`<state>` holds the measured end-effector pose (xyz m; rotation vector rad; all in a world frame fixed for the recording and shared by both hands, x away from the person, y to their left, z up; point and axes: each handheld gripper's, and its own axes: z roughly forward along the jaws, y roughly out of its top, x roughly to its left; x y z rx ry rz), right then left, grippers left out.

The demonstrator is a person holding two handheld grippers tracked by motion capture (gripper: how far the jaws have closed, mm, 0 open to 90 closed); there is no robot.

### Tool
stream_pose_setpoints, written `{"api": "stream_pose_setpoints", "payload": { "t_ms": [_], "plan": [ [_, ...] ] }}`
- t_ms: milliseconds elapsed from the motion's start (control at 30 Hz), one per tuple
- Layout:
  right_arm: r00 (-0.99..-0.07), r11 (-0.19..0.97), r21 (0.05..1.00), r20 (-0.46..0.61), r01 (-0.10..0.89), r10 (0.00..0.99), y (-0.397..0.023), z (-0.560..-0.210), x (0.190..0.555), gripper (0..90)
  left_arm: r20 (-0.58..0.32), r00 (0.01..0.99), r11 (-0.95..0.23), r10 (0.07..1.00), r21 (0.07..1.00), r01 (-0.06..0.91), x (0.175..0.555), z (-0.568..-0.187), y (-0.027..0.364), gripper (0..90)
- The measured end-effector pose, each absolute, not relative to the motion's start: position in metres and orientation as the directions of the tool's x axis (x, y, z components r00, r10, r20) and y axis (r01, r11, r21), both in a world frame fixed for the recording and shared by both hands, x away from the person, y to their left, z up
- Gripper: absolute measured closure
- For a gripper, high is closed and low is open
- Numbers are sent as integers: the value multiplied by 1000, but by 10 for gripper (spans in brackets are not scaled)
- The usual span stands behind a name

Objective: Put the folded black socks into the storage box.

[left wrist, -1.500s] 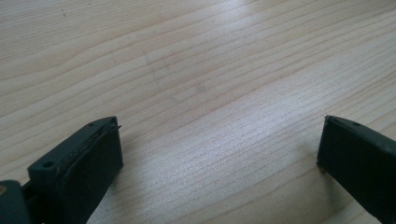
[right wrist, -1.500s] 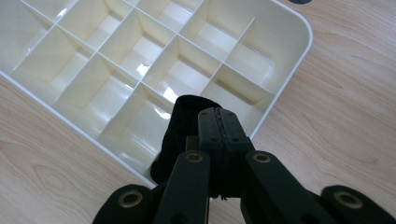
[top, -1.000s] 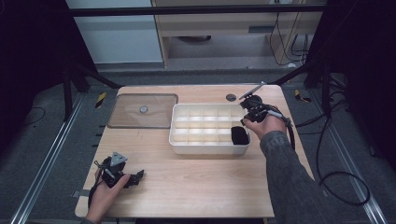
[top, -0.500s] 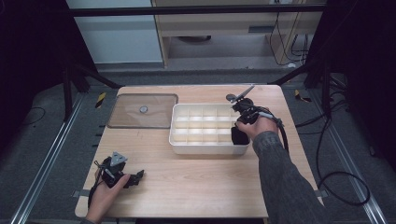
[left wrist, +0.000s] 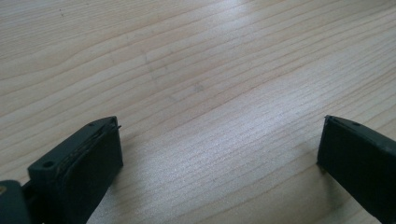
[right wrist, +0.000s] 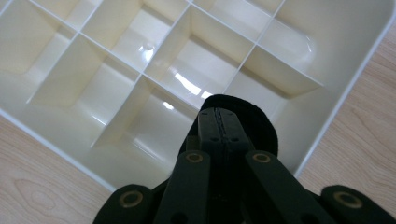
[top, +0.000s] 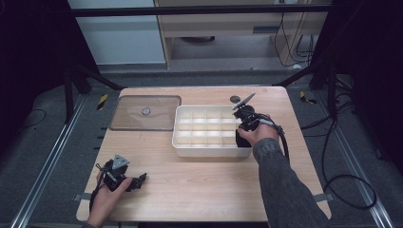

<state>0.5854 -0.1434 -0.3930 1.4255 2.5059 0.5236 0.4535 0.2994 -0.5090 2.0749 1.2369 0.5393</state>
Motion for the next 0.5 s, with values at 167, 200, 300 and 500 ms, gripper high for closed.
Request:
{"api": "stream_pose_setpoints", "payload": {
  "t_ms": [167, 200, 300, 500],
  "plan": [
    [-494, 454, 401, -3, 796, 869, -149, -398, 588, 900, 18, 469, -341, 883, 712, 614, 453, -509, 299, 0],
    [-488, 448, 400, 0, 800, 873, -150, -399, 588, 900, 18, 469, -340, 883, 712, 614, 453, -509, 299, 0],
    [-487, 448, 396, -2, 802, 873, -152, -402, 587, 900, 18, 469, -340, 883, 712, 614, 453, -509, 299, 0],
    [-484, 445, 389, 4, 807, 875, -153, -406, 585, 900, 19, 471, -344, 882, 711, 614, 453, -509, 300, 0]
  ]
}}
